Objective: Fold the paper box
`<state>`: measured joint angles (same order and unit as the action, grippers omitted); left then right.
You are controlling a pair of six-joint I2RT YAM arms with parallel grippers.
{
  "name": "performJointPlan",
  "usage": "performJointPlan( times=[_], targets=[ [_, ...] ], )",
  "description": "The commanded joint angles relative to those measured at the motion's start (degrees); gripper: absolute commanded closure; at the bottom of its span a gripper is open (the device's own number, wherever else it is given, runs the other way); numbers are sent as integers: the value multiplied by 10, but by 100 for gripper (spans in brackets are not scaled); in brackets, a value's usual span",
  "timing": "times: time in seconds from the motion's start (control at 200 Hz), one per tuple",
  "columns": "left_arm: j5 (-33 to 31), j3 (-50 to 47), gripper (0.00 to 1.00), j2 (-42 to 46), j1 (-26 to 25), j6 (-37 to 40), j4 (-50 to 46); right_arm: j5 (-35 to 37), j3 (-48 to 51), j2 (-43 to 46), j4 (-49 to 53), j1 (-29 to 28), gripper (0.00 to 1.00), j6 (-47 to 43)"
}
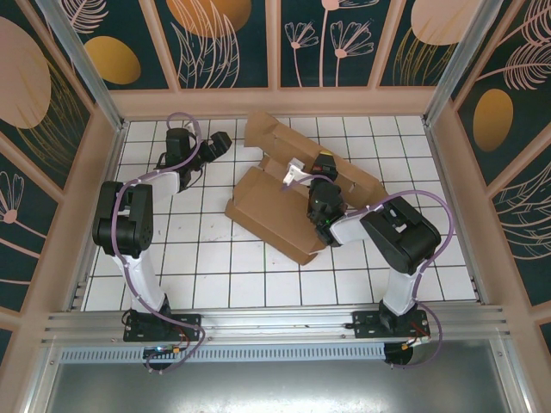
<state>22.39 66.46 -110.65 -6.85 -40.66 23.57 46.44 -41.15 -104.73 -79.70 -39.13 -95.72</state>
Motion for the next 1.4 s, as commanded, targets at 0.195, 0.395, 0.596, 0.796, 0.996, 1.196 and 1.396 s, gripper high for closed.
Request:
performJointPlan(
  times=[0.195, 0.395, 0.596, 0.796, 0.996, 1.196, 1.396],
  targets=[
    [17, 17, 1, -19, 1, -10, 27, 3, 5, -24, -112, -14, 100, -27],
    [31, 84, 1, -58, 2, -2, -6, 9, 15, -24, -74, -18, 100, 2],
    [8, 196, 6, -119, 2, 39, -70, 12, 19, -33, -64, -19, 100, 20],
    [44, 366, 12, -221, 1, 101, -156, 15, 16, -46, -63, -19, 100, 29],
    [164, 487, 20, -301, -5, 132, -220, 16, 10, -46, -48, -19, 100, 39],
    [228, 469, 22, -296, -22, 166, -223, 13, 1, -53, -27, -19, 100, 47],
    [263, 396, 23, -257, -32, 165, -192, 14, -12, -58, -10, -17, 100, 55]
  ],
)
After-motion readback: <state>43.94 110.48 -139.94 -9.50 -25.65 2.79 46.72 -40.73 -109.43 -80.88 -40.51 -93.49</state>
